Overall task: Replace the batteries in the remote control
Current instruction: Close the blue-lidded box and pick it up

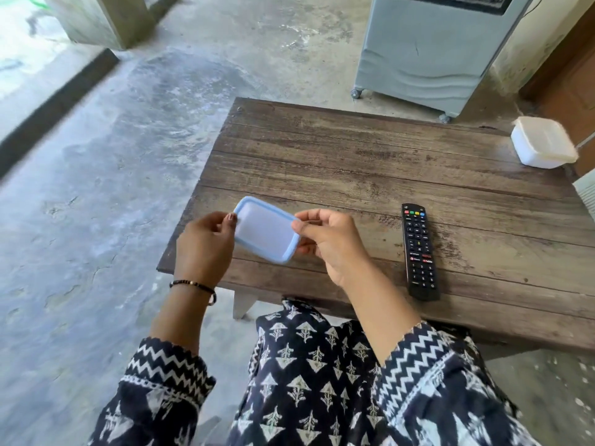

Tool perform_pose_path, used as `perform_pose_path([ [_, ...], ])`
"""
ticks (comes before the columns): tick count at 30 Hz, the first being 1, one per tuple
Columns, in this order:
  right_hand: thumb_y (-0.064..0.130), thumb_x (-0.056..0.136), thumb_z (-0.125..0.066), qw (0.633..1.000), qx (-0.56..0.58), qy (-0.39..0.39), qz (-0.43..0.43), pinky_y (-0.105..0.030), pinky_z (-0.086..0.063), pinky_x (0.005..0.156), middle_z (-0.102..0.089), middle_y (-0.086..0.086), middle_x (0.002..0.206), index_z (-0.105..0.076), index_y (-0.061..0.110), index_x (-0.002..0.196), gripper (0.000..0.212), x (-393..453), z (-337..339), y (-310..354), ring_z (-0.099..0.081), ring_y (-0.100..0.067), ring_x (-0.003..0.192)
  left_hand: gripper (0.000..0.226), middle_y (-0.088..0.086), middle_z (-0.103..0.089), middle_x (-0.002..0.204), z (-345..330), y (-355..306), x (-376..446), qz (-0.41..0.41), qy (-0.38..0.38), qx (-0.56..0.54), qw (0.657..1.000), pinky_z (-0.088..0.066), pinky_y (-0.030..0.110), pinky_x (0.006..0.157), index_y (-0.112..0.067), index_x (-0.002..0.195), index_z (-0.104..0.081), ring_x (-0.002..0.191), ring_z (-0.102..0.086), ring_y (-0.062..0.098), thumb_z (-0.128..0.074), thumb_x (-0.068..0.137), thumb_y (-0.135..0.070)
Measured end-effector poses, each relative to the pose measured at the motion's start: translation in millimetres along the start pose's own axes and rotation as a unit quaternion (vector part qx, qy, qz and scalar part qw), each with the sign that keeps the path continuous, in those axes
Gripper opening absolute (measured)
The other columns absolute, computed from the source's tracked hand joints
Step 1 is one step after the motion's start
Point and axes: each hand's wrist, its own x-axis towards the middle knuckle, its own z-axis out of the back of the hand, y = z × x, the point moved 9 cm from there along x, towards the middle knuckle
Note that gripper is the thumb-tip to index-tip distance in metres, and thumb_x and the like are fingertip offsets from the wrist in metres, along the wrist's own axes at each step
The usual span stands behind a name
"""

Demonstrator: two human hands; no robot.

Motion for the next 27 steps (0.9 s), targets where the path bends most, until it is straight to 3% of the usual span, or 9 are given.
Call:
perform_pose_path([
  [2, -0.007, 0.08, -0.063, 1.0, 0.01, 0.025, -0.014, -0.029, -0.049, 0.054, -0.061, -0.008, 0.07, -0.062, 0.004, 0.082, 0.011, 6, -30, -7, -0.055, -0.018, 0.055, 0.013, 0.013, -0.07, 0.08, 30, 13, 6, 0.014, -0.01, 0.019, 1.0, -0.056, 0.047, 0.077, -0.023, 0.081, -0.069, 0.07, -0.069, 0.031, -0.06, 0.083, -0.033],
  [5, -0.008, 0.078, -0.064, 0.998, 0.024, 0.036, -0.034, -0.03, -0.049, 0.055, -0.06, -0.008, 0.069, -0.062, 0.002, 0.085, 0.012, 11, -66, -19, -0.055, -0.019, 0.056, 0.01, 0.017, -0.069, 0.079, 60, 32, 11, 0.033, -0.013, 0.042, 0.998, -0.057, 0.041, 0.074, -0.02, 0.076, -0.067, 0.049, -0.064, 0.021, -0.063, 0.085, -0.019],
  [9, -0.007, 0.078, -0.066, 0.998, 0.018, 0.045, -0.049, -0.026, -0.052, 0.05, -0.059, -0.008, 0.071, -0.061, 0.001, 0.086, 0.013, 14, -98, -34, -0.055, -0.019, 0.057, 0.007, 0.017, -0.07, 0.076, 80, 56, 18, 0.054, -0.021, 0.083, 0.995, -0.056, 0.044, 0.079, -0.016, 0.077, -0.068, 0.066, -0.068, 0.029, -0.063, 0.083, -0.016],
  [17, -0.008, 0.078, -0.066, 0.997, -0.006, 0.061, -0.054, -0.021, -0.052, 0.047, -0.059, -0.009, 0.072, -0.061, -0.002, 0.089, 0.013, 21, -117, -42, -0.055, -0.017, 0.057, 0.01, 0.015, -0.073, 0.083, 84, 83, 23, 0.062, -0.048, 0.072, 0.994, -0.055, 0.045, 0.081, -0.015, 0.081, -0.069, 0.076, -0.069, 0.032, -0.059, 0.084, -0.018],
  [27, 0.003, 0.08, -0.069, 0.995, -0.041, 0.065, -0.068, -0.027, -0.05, 0.049, -0.057, -0.008, 0.077, -0.055, 0.002, 0.097, 0.022, 19, -116, -40, -0.054, -0.017, 0.056, 0.016, 0.015, -0.072, 0.094, 84, 90, 24, 0.068, -0.031, 0.078, 0.994, -0.053, 0.042, 0.084, -0.015, 0.088, -0.067, 0.086, -0.067, 0.033, -0.055, 0.088, -0.026],
])
